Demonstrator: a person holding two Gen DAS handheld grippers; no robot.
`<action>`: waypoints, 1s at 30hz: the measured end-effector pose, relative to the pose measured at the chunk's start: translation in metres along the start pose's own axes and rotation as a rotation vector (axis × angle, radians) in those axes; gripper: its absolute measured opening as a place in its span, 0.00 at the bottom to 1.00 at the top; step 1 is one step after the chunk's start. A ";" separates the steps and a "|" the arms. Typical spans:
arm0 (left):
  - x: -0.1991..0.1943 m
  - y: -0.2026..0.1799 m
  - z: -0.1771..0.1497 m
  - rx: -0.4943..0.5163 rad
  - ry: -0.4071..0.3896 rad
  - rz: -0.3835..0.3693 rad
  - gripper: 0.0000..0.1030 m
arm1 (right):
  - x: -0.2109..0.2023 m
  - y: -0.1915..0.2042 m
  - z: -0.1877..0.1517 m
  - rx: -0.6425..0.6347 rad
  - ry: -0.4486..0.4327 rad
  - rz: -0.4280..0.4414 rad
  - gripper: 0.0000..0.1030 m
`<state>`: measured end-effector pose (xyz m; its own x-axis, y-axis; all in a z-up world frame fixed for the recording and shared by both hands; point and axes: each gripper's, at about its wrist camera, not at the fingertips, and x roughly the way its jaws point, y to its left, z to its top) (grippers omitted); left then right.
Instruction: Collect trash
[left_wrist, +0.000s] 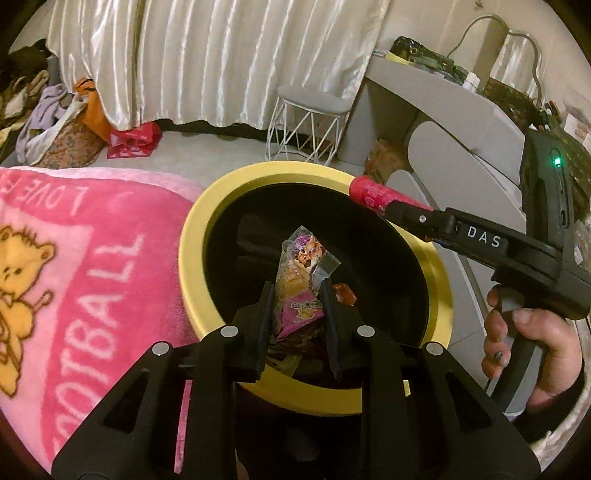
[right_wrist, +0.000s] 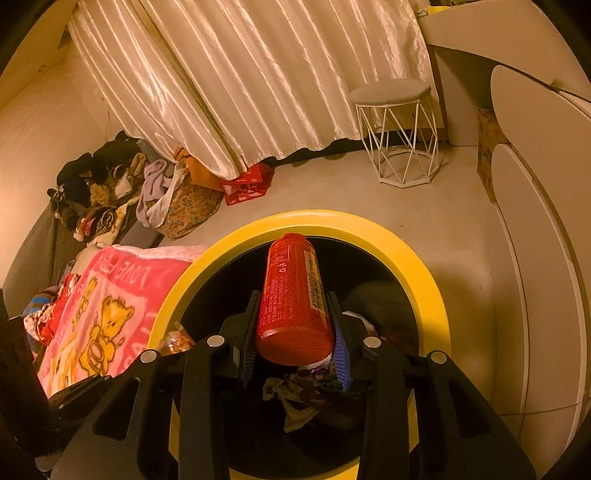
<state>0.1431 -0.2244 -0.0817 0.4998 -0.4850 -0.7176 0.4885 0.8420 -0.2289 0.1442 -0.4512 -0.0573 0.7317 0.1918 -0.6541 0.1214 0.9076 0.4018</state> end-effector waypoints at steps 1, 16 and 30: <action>0.001 0.000 0.001 0.003 0.001 -0.003 0.20 | 0.000 0.000 0.000 0.000 0.001 -0.001 0.32; 0.009 0.001 0.006 0.024 0.034 -0.021 0.51 | 0.000 -0.005 0.001 0.025 0.005 -0.022 0.36; -0.010 0.008 0.005 0.019 0.010 0.039 0.90 | -0.014 0.008 0.000 -0.010 -0.009 -0.026 0.57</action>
<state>0.1458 -0.2140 -0.0736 0.5114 -0.4498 -0.7322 0.4825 0.8554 -0.1885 0.1343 -0.4467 -0.0449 0.7346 0.1647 -0.6582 0.1339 0.9158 0.3787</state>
